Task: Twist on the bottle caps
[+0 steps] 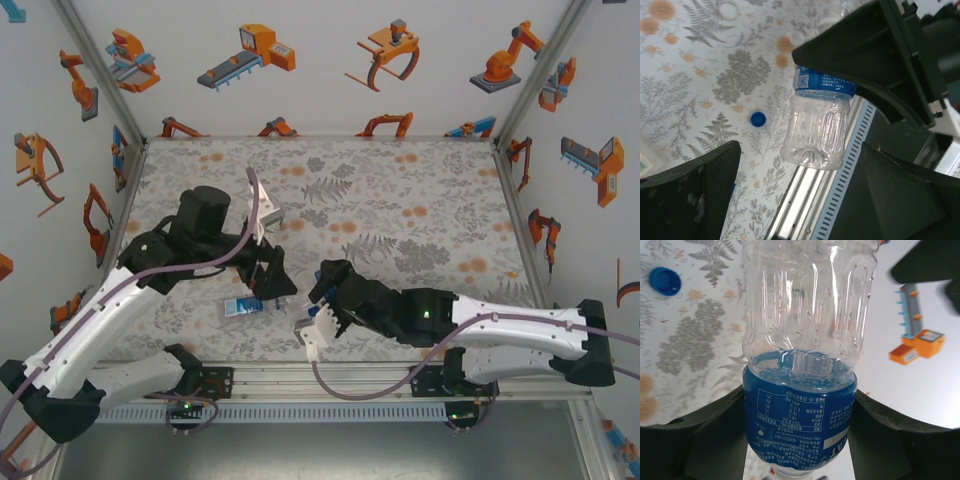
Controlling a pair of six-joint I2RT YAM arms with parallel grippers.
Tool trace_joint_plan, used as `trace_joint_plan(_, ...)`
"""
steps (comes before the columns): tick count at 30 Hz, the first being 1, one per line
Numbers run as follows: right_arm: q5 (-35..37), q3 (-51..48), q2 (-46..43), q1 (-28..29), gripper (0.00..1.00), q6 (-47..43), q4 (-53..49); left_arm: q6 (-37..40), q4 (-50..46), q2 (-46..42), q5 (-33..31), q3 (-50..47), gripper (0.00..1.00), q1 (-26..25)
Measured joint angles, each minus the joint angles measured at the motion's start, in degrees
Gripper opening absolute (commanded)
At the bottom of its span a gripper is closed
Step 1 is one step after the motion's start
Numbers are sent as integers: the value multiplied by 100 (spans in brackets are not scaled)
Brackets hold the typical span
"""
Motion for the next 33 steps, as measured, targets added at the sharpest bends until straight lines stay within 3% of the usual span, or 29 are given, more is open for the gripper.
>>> trace_joint_plan(8,437,354,-103,603,43,-914,20,109,-92,66,-162,85,98,-684)
trace_joint_plan(19,684,575,-96,870,43,-1353,39,190,-229,511,-164,437,98,-1154)
trace_joint_plan(29,852,581,-68,896,43,-1392,66,295,-363,702,-149,461,84,-1355)
trace_joint_plan(33,898,581,-35,896,44,-1384,70,319,-420,708,-142,461,71,-1375)
